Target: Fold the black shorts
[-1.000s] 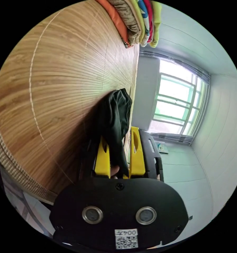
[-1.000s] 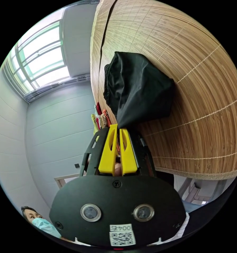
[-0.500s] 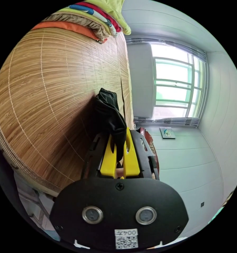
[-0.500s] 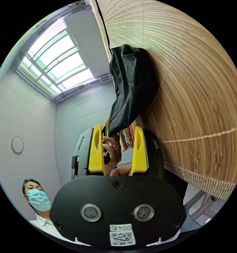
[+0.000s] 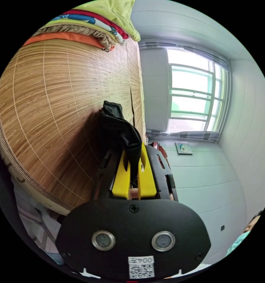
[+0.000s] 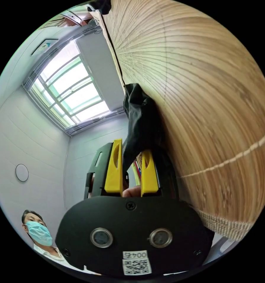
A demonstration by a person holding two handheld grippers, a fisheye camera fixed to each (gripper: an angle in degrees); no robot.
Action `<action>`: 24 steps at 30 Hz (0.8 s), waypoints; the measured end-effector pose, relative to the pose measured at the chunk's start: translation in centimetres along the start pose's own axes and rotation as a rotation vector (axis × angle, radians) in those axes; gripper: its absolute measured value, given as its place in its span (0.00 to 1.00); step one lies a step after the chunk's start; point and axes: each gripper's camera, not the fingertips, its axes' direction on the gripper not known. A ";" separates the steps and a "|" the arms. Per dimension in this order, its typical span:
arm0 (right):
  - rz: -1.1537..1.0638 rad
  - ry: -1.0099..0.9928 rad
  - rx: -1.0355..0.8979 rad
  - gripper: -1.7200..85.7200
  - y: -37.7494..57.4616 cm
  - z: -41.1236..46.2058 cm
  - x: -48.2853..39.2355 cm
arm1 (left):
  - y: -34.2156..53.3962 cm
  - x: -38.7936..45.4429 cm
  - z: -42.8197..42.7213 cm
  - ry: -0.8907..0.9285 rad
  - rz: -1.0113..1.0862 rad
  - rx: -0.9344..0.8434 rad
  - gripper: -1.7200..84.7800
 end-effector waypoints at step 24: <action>-0.579 0.219 -0.472 0.04 14.6 13.7 -33.6 | -10.6 25.5 -31.4 0.118 0.414 0.163 0.05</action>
